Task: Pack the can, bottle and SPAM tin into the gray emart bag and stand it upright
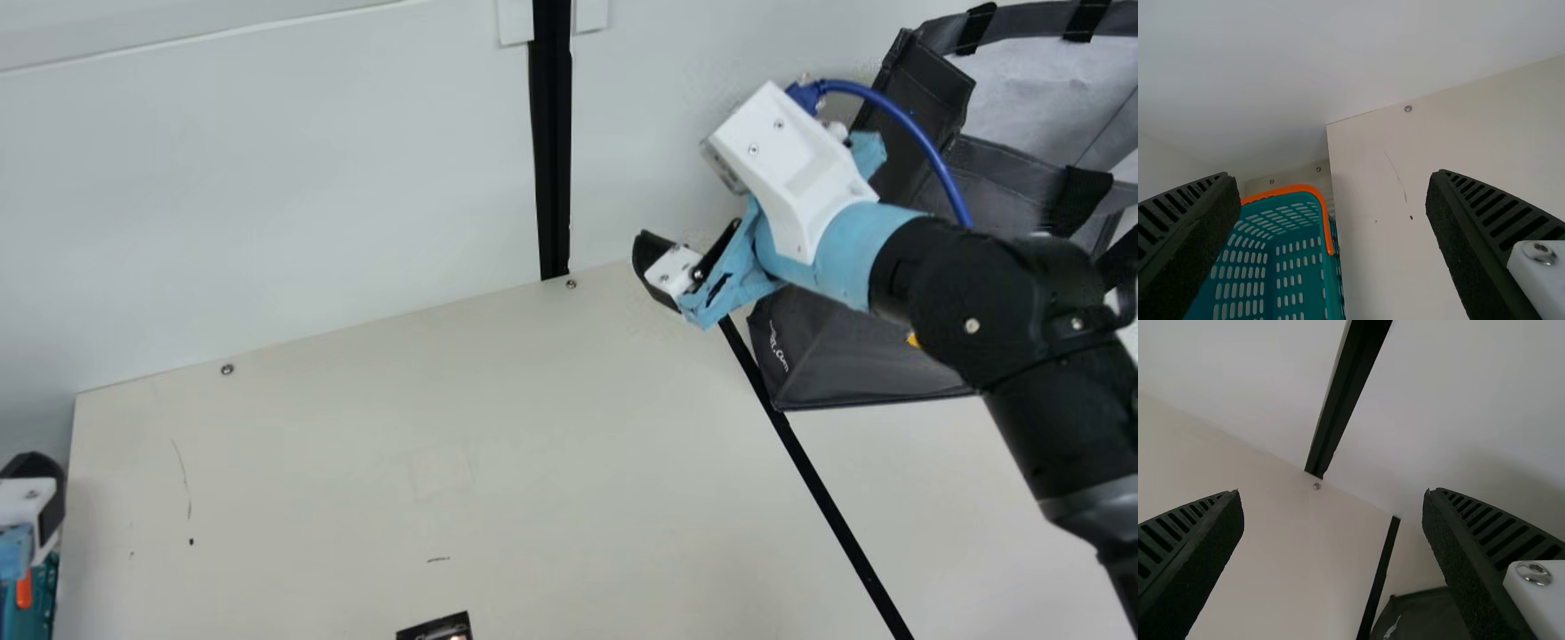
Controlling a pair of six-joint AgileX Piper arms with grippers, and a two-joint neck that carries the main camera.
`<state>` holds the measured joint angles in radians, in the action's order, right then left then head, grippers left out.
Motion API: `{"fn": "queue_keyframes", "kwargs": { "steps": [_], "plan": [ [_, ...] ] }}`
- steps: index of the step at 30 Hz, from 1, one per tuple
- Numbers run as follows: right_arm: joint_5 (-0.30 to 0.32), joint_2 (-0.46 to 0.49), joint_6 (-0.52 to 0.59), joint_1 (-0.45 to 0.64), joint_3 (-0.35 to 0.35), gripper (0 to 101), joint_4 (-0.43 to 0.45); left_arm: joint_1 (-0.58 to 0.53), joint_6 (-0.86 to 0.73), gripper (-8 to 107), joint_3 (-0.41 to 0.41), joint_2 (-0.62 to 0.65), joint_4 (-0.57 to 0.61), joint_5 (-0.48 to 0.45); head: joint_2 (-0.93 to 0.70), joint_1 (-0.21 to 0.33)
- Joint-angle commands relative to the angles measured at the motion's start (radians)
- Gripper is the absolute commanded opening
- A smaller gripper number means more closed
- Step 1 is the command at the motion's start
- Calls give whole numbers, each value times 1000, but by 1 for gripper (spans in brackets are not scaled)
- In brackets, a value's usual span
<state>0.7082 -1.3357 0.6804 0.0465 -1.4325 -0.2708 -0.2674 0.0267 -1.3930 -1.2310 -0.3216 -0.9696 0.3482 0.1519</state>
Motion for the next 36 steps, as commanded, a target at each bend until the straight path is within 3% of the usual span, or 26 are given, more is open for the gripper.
{"fn": "queue_keyframes", "kwargs": {
  "steps": [1,14,25,36],
  "plan": [
    [-1,12,-75,-16,46,95,54,0,0,90,0,0,0,0,1,23],
    [15,100,-258,-117,165,95,203,0,0,90,0,0,0,0,1,23],
    [70,181,-317,-182,177,95,229,0,0,90,0,0,0,0,1,23],
    [73,184,-315,-182,177,95,233,0,0,90,0,0,0,0,1,23]
  ]
}}
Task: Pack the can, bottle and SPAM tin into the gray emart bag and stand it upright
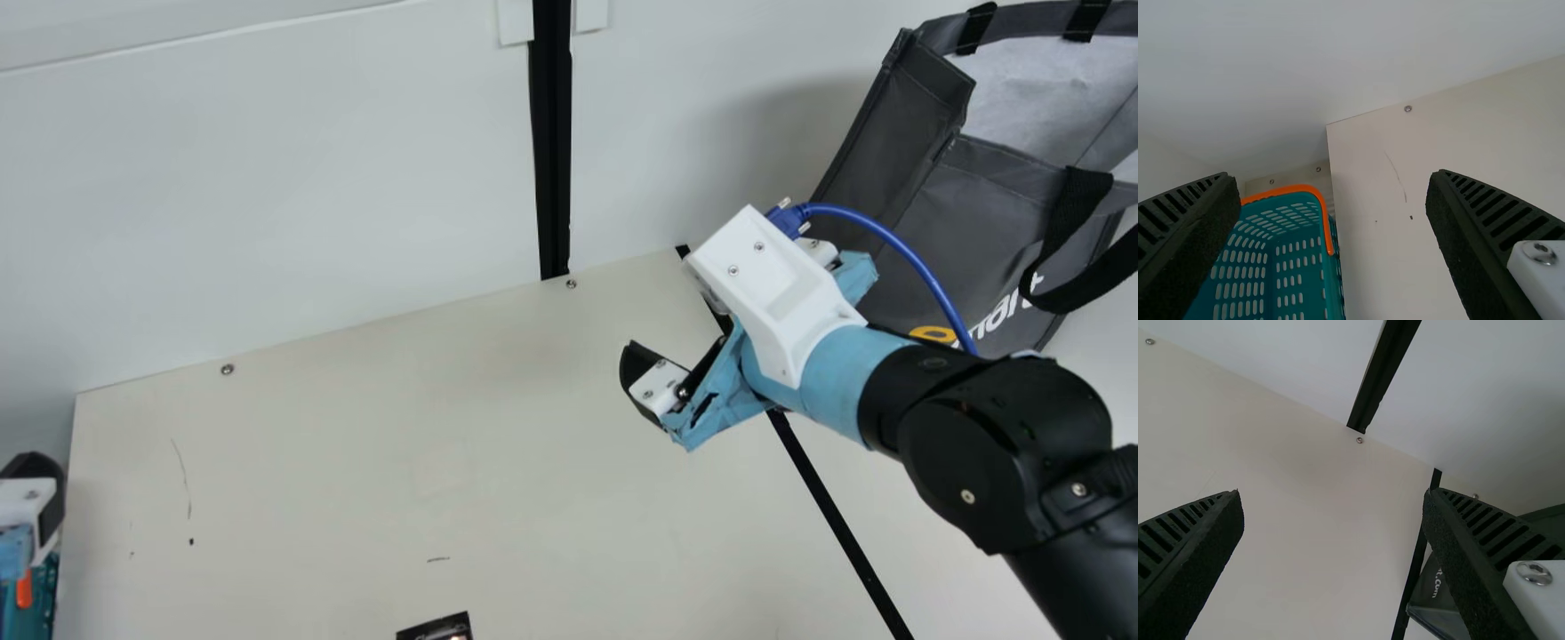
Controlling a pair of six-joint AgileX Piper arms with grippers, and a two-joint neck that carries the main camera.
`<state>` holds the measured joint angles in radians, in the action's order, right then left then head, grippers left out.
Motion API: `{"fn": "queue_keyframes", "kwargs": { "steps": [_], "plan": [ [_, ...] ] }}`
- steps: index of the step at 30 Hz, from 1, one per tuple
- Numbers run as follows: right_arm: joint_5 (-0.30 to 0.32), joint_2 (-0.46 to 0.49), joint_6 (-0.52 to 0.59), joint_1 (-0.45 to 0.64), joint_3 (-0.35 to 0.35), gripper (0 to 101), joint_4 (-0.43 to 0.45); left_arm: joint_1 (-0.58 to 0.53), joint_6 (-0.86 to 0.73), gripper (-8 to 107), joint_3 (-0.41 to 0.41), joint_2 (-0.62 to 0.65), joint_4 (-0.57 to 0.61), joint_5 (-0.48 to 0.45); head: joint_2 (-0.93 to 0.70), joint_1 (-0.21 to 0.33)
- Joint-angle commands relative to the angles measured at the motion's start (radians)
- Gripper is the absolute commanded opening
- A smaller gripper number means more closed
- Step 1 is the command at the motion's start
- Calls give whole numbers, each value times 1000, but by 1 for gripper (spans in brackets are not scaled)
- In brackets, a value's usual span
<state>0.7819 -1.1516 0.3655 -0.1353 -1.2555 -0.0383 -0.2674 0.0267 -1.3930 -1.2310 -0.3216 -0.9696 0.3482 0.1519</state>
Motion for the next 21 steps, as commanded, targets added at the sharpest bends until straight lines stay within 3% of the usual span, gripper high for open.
{"fn": "queue_keyframes", "kwargs": {
  "steps": [1,21],
  "plan": [
    [0,0,0,0,0,95,0,0,0,90,0,0,0,0,1,23],
    [3,0,0,0,0,95,1,0,0,90,0,0,0,0,1,23]
  ]
}}
